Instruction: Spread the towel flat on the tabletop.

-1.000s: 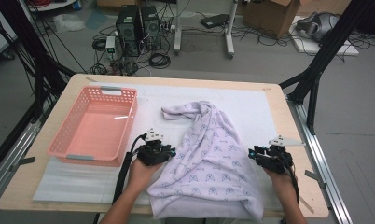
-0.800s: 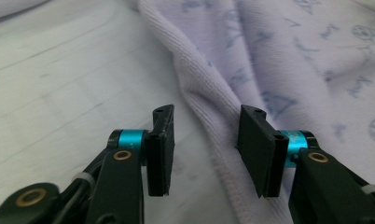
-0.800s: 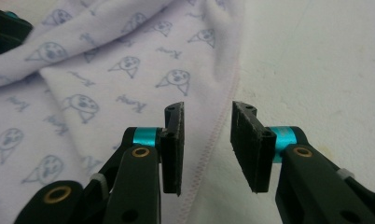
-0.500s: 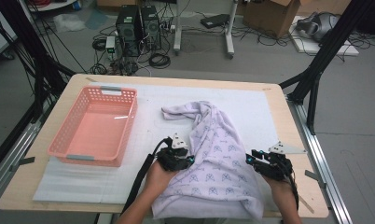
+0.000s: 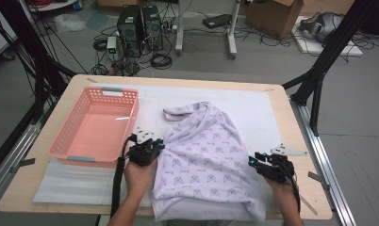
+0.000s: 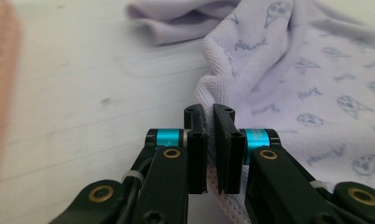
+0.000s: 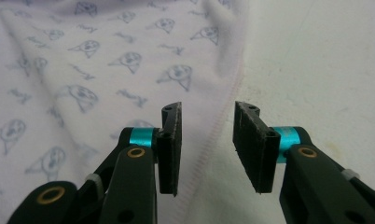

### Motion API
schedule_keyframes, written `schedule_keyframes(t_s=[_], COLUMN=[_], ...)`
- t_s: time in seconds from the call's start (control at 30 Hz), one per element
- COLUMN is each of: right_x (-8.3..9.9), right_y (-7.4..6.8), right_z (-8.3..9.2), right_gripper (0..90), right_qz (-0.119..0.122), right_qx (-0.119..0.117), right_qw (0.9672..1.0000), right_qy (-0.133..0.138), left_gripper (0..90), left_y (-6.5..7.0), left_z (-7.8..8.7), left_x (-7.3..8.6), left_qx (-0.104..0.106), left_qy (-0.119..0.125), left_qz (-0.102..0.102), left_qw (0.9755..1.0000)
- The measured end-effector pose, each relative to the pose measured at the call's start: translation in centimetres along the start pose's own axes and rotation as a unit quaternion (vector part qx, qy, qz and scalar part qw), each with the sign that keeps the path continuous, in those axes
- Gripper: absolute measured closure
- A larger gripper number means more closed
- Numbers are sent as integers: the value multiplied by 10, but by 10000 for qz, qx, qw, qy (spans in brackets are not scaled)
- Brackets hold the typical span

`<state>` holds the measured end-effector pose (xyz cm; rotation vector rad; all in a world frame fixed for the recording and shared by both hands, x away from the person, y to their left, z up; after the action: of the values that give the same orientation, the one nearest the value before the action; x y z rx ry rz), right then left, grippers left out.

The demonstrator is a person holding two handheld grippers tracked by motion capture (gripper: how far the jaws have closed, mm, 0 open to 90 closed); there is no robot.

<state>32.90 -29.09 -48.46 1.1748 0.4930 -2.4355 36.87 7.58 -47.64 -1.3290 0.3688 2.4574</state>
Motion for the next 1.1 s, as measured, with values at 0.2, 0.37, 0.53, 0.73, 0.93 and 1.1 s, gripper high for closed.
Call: schedule_keyframes(t_s=[0.2,0.37,0.53,0.73,0.93,1.1], right_x=[-6,-14,-19,-2,-1,4], right_y=[-1,-7,12,42,26,19], right_z=[-25,-47,-34,-12,-3,0], right_gripper=[599,856,884,843,603,527], right_qz=[30,328,544,49,-110,-34], right_qx=[164,97,838,1256,765,341], right_qw=[9995,9975,9933,9914,9970,9992], right_qy=[-261,-611,-585,-368,7,-207], left_gripper=[574,534,535,536,506,850], left_y=[0,3,0,9,21,30], left_z=[1,4,5,0,-5,-7], left_x=[4,6,6,11,24,25], left_qx=[298,481,578,820,1128,997], left_qy=[15,-11,-53,-179,-464,-576], left_qz=[-72,-94,-41,-80,-137,-584], left_qw=[9995,9988,9983,9964,9924,9916])
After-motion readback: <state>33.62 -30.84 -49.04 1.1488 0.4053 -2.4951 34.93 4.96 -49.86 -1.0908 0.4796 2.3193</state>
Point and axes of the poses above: each handheld gripper's, and its own axes: z roughly backward along the jaws, x roughly out of its underside, y roughly to its right, the point moved 8 cm from there along -z, roughly forward along the jaws, and after that the axes turned 2 degrees about -z, right-handed, at the moved point
